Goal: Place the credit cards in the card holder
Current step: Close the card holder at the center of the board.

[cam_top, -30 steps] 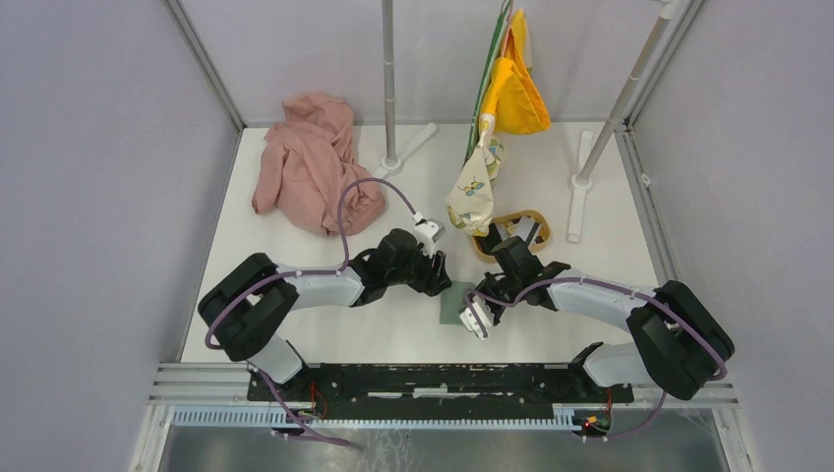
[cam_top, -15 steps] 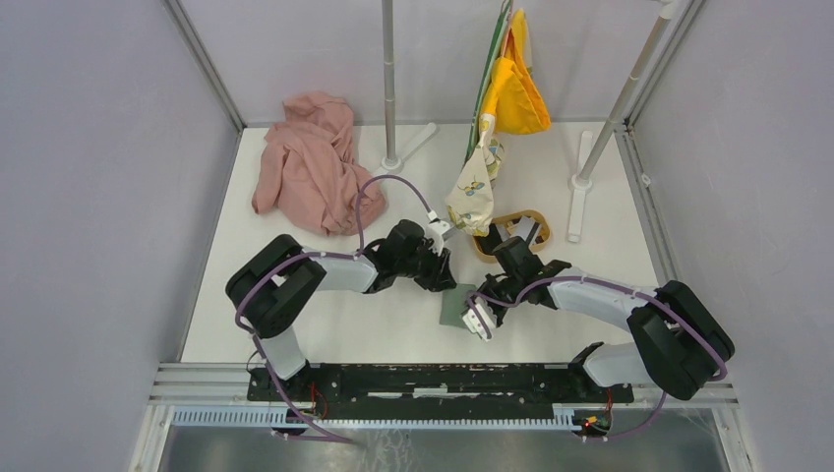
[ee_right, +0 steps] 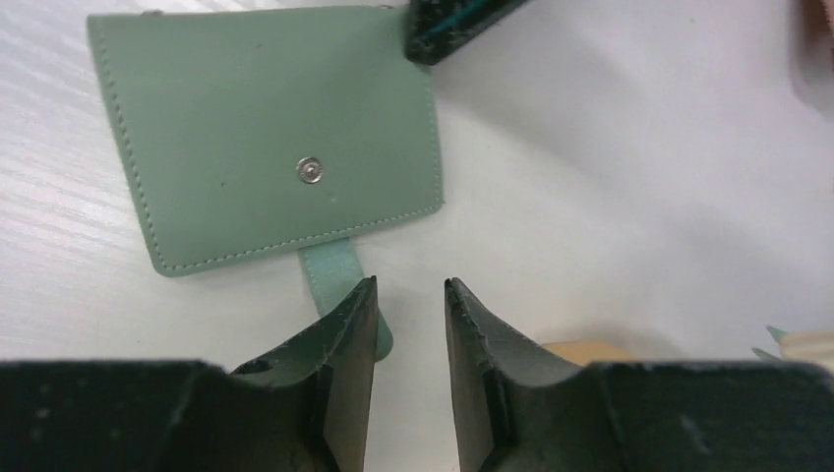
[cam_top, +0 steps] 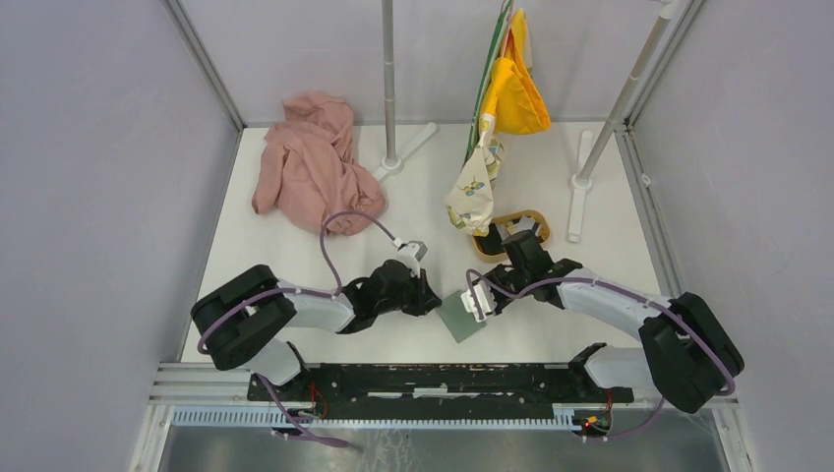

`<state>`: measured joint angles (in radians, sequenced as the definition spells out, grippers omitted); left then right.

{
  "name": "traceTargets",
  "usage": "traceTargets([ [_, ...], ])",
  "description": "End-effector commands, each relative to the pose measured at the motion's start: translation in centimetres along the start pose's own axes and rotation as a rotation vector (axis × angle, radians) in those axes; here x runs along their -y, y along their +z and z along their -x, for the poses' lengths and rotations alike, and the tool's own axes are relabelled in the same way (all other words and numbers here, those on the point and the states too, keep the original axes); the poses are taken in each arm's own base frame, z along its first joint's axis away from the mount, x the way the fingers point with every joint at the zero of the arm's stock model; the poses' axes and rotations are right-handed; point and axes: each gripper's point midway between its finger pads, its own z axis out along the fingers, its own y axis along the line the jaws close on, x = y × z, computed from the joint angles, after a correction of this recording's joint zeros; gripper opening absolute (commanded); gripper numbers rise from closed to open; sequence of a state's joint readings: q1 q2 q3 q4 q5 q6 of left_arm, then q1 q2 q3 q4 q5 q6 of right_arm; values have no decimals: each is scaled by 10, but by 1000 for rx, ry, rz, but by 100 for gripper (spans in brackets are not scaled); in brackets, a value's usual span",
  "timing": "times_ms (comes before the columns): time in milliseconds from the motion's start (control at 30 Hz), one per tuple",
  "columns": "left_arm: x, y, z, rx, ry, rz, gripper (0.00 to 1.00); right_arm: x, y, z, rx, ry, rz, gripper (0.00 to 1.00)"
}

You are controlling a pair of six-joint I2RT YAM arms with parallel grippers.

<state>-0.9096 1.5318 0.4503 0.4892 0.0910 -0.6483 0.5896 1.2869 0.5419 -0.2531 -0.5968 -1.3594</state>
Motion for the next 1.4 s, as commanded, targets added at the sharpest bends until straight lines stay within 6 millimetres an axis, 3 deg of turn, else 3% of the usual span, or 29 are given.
traceTargets([
  [0, 3, -3, 11, 173, -190, 94, 2, 28, -20, 16, 45, 78, -105, 38],
  [100, 10, -6, 17, 216, -193, 95, 5, 36, -36, 29, 116, 170, -133, 45],
  [167, 14, -12, 24, 248, -180, 89, 16, 40, -44, 33, 169, 294, -149, 53],
  [300, 31, -30, 41, 294, -117, 39, 33, 23, -49, 46, 310, 455, -33, 62],
  [400, 46, -41, 51, 298, -30, -4, 36, 20, -51, 46, 329, 562, 20, 63],
  [533, 68, -39, 48, 226, 99, -87, 34, 31, -51, 19, 224, 804, -73, 59],
  [733, 89, -12, 26, 105, 162, -211, 17, 21, -47, 2, 178, 978, -101, 53],
  [900, 79, 2, 15, 70, 159, -176, 13, 7, -39, -2, 160, 1030, -48, 51],
  [1367, 70, 11, 6, 42, 150, -142, 10, -9, -24, -1, 119, 1033, 24, 47],
])
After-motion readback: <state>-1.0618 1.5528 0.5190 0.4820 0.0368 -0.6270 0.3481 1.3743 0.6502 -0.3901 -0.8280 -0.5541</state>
